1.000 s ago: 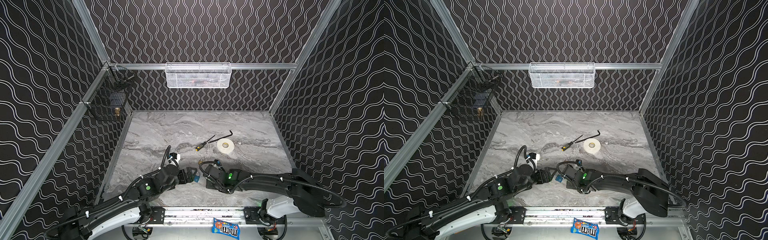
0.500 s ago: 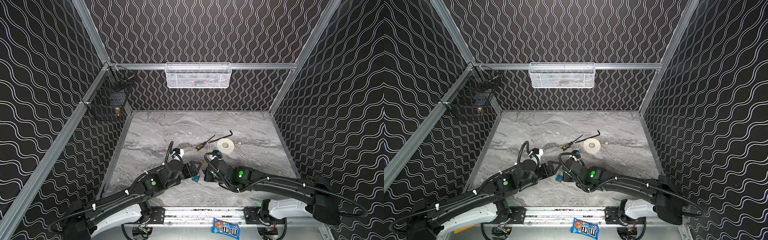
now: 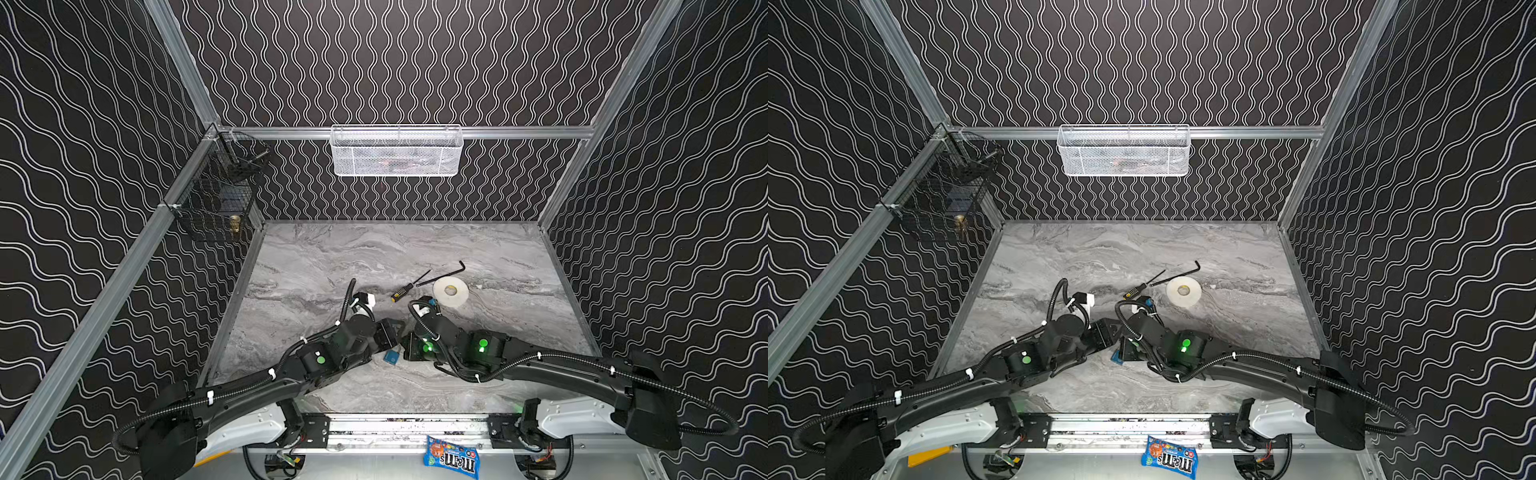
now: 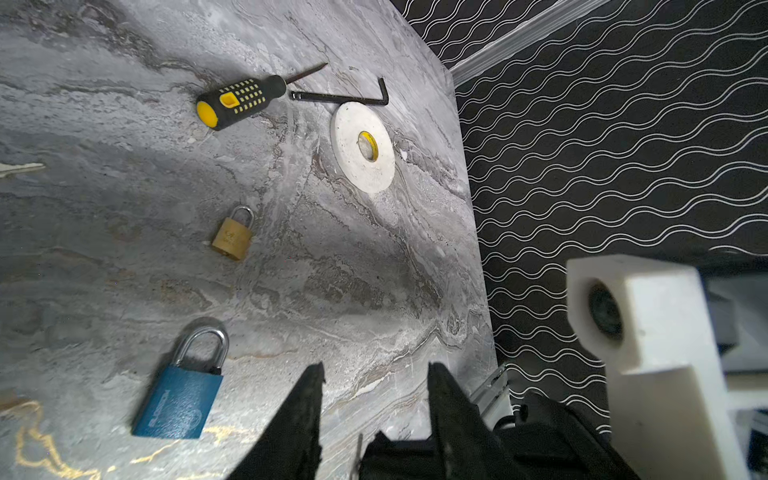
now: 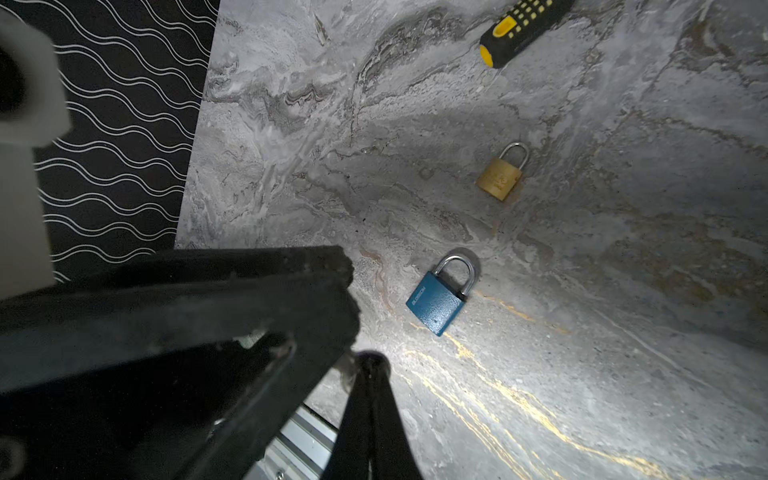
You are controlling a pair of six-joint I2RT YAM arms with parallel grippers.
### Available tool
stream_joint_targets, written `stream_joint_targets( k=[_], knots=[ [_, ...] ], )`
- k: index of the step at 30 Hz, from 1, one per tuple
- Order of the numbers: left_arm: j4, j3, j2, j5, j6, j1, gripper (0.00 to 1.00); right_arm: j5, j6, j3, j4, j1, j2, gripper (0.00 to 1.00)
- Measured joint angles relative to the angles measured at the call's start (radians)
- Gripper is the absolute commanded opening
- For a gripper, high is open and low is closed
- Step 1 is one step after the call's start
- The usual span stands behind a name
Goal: Unlock with the key
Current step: 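Lift the silver key with the right gripper and raise it upward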
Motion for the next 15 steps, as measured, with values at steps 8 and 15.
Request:
stream_joint_targets(
  k=[8,15],
  knots=[
    [0.026,-0.007,0.013,-0.002,-0.006,0.000,0.09,-0.008,0.001,0.008,0.006,-0.003,-0.002,0.00],
    [0.037,-0.029,-0.005,-0.005,-0.014,0.000,0.00,-0.011,0.009,0.017,0.006,-0.004,0.002,0.12]
  ],
)
